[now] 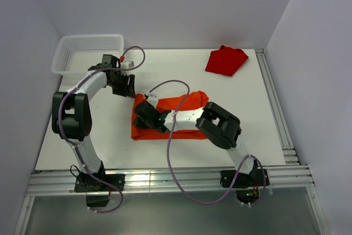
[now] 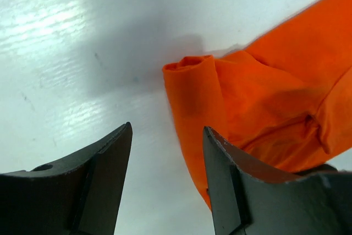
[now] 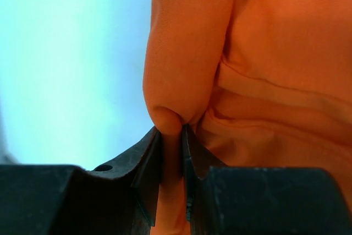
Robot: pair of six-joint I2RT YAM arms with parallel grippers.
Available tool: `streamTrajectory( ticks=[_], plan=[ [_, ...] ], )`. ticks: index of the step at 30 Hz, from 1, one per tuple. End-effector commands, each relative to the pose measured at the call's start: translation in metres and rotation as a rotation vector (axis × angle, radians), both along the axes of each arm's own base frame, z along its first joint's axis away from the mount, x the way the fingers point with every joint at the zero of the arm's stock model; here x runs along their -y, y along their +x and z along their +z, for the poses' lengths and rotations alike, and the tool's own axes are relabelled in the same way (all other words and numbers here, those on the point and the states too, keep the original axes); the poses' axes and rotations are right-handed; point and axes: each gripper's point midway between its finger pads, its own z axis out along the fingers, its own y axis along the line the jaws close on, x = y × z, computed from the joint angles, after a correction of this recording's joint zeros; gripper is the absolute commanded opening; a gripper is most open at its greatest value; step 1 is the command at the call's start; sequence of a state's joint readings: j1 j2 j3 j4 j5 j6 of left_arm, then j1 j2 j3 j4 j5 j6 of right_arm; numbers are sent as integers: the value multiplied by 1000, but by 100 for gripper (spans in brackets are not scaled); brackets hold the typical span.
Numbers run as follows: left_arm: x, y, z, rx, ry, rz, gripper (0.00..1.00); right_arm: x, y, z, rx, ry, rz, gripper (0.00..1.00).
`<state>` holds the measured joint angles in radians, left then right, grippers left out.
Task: Roll the t-shirts
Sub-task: Roll the tshirt
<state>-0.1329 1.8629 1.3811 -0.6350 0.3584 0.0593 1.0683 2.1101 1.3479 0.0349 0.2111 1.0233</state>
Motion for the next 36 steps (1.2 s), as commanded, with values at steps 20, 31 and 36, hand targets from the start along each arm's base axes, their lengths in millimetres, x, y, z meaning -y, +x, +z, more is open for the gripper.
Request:
streamTrajectory(
  ticks=[20, 31, 36],
  plan=[
    [8, -49, -42, -124, -149, -98, 58, -5, -25, 5, -103, 346, 68, 25],
    [-2, -41, -61, -134, -68, 16, 38, 12, -13, 12, -55, 204, -36, 54],
    [1, -42, -57, -106, -26, 16, 38, 23, -12, 33, 12, 46, -88, 58]
  ],
)
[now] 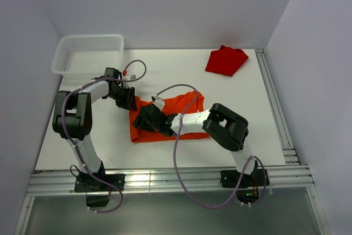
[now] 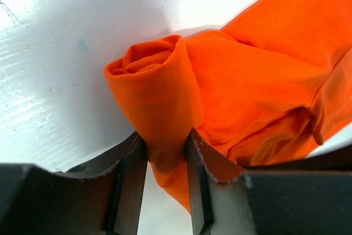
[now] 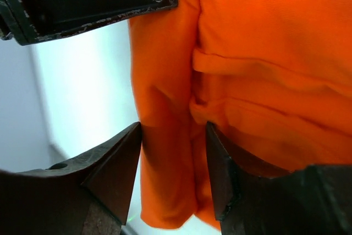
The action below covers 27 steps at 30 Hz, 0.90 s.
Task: Roll the t-shirts
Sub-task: Roll the tshirt
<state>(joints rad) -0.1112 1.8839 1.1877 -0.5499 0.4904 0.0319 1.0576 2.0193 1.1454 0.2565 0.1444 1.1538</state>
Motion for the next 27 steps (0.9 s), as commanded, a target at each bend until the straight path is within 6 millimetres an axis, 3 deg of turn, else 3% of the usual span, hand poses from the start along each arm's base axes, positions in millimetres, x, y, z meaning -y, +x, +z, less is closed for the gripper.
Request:
streamTrajectory(
  ticks=[1, 9, 11, 15, 23, 27],
  plan=[
    [-5, 4, -7, 52, 93, 11, 38, 16, 1, 24, 69, -167, -52, 58],
    [-3, 4, -2, 70, 121, -1, 38, 11, 6, 55, 164, -335, -90, 56],
    [-3, 4, -2, 71, 128, -2, 39, 10, 5, 46, 168, -408, -70, 54],
    [-1, 4, -1, 72, 133, -6, 39, -8, 10, 49, 196, -456, -66, 53],
    [0, 4, -1, 70, 136, -10, 40, -13, 14, 35, 201, -505, -66, 53],
    [1, 4, 0, 70, 133, -12, 42, -12, 10, 17, 174, -521, -50, 52]
  ],
)
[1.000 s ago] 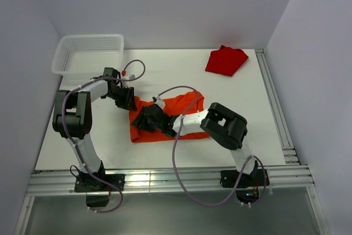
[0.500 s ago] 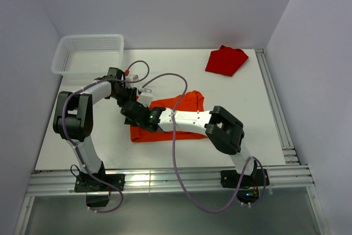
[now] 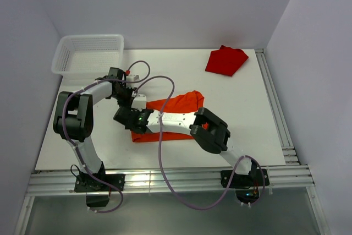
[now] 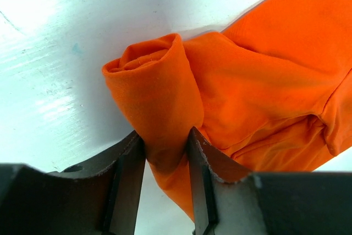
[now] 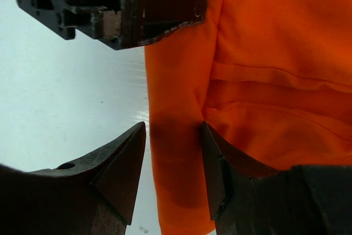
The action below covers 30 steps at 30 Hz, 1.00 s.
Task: Roll the t-shirts
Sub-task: Roll the tshirt
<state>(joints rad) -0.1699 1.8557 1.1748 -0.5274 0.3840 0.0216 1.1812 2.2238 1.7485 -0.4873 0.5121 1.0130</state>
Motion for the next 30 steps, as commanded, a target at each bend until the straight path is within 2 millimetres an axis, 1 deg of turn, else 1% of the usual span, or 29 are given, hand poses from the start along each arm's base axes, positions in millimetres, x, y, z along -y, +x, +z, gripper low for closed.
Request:
streamTrajectory(
  ticks=[1, 9, 17, 20, 21, 22, 23, 24, 25, 27, 28, 29, 30],
  plan=[
    [-4, 4, 0, 25, 38, 1, 42, 0, 1, 4, 19, -13, -7, 52],
    [-1, 4, 1, 22, 33, -6, 44, 0, -9, -15, -10, -59, -1, 52],
    [3, 5, 4, 27, 26, -15, 49, 2, -14, -26, -33, -109, -7, 52],
    [3, 5, 4, 28, 25, -15, 49, 3, -16, -29, -39, -126, -10, 44],
    [3, 5, 4, 28, 26, -14, 49, 3, -16, -30, -43, -129, -12, 35],
    [3, 5, 3, 27, 27, -14, 49, 3, -16, -30, -46, -123, -9, 28],
    [3, 5, 4, 27, 28, -14, 49, 0, -19, -31, -54, -102, 2, 23],
    [3, 6, 4, 27, 27, -14, 49, -1, -20, -31, -55, -90, 10, 16],
    [3, 5, 4, 25, 26, -15, 50, -3, -20, -30, -58, -70, 12, 12],
    [4, 8, 8, 34, 23, -20, 51, -8, -25, -30, -75, 7, 36, 9],
    [5, 9, 10, 36, 21, -22, 54, -10, -28, -30, -89, 44, 45, 7],
    [5, 11, 14, 47, 19, -26, 55, -10, -24, -29, -97, 83, 41, 6],
    [6, 13, 20, 56, 14, -32, 57, -12, -29, -29, -116, 156, 63, 6]
  ],
)
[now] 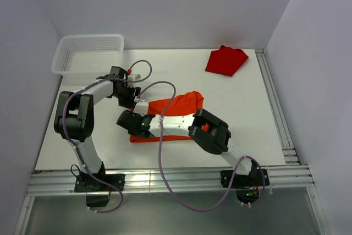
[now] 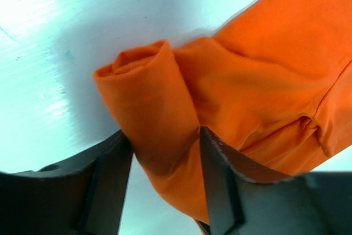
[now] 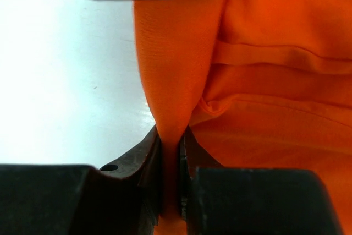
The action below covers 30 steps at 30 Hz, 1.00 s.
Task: Roll the t-shirts
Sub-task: Roll the tshirt
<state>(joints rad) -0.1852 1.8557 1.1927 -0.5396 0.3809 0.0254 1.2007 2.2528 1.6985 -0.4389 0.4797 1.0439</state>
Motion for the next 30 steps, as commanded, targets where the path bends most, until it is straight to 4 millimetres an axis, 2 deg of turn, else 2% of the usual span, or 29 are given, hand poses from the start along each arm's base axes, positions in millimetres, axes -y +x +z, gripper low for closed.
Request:
streamTrajectory(
  ticks=[1, 5, 8, 10, 13, 14, 15, 20, 24, 27, 28, 30],
  plan=[
    [1, 14, 21, 56, 7, -17, 59, -9, -13, 0, -86, 202, 40, 6],
    [2, 24, 48, 89, -47, -33, 62, -1, -7, 3, -108, 402, 35, 5],
    [-1, 23, 57, 83, -72, -37, 63, 3, -12, 4, -139, 539, 40, 5],
    [-2, 20, 61, 74, -89, -42, 63, 7, -9, 5, -165, 623, 14, 6],
    [-4, 15, 58, 67, -98, -49, 63, 12, -9, 6, -195, 760, 10, 6],
    [-4, 14, 57, 66, -99, -53, 63, 16, -13, -3, -216, 770, 10, 6],
    [-5, 9, 51, 51, -99, -54, 62, 14, -10, 4, -204, 811, 14, 6],
    [-2, 0, 30, 7, -124, -58, 61, 16, -6, -3, -217, 841, -17, 7],
    [0, 1, 13, -28, -130, -38, 55, 16, -10, -5, -238, 857, -9, 7],
    [3, 1, 3, -54, -128, -28, 43, 16, -8, -6, -237, 851, -14, 8],
    [5, 1, 3, -56, -127, -25, 32, 16, -8, -4, -233, 849, -14, 10],
    [5, -1, 2, -53, -108, -22, 23, 19, -8, -8, -230, 809, -15, 16]
  ],
)
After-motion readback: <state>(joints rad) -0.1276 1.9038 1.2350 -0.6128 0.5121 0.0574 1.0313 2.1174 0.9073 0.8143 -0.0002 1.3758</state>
